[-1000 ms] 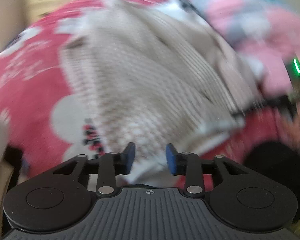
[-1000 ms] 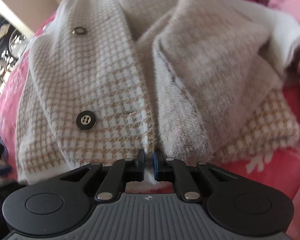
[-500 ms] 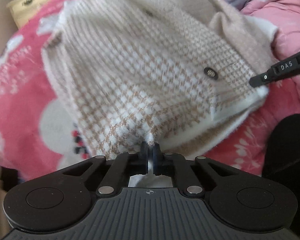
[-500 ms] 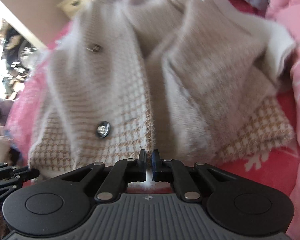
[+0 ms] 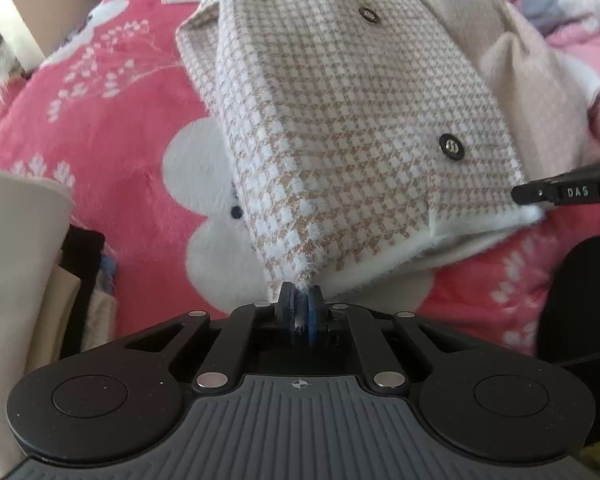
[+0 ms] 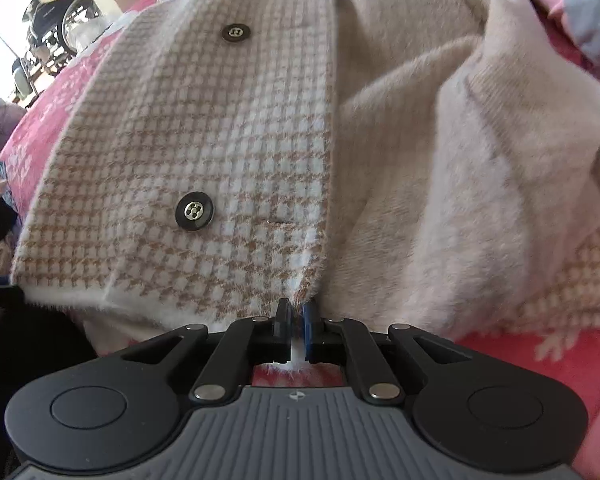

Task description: Fold clothes

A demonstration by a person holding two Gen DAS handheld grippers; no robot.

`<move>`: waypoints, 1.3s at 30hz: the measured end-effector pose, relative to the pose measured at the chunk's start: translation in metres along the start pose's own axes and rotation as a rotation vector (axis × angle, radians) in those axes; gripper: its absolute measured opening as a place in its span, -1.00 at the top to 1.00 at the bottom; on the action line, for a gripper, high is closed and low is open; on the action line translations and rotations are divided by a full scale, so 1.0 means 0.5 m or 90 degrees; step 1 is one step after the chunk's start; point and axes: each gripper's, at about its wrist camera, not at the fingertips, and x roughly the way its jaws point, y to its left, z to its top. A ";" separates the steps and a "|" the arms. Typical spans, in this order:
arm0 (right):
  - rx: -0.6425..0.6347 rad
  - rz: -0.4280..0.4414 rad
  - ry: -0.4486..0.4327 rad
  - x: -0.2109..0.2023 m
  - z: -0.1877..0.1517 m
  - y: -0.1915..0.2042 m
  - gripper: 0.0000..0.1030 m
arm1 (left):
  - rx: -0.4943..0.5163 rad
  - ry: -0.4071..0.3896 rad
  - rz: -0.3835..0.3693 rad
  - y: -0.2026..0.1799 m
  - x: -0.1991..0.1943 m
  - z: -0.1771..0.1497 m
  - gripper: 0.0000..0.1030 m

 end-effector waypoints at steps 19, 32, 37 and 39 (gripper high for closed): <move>-0.084 0.080 -0.116 0.006 0.082 0.154 0.65 | -0.299 -0.040 -0.116 0.148 0.098 0.055 0.29; -0.010 0.082 -0.085 0.034 0.108 0.159 0.02 | -0.339 -0.032 -0.173 0.179 0.128 0.024 0.41; 0.010 0.183 -0.086 -0.004 0.139 0.189 -0.04 | -0.305 -0.097 -0.160 0.156 0.086 0.005 0.84; 0.018 0.236 -0.062 -0.004 0.161 0.213 -0.18 | -0.301 -0.130 -0.169 0.144 0.057 -0.006 0.86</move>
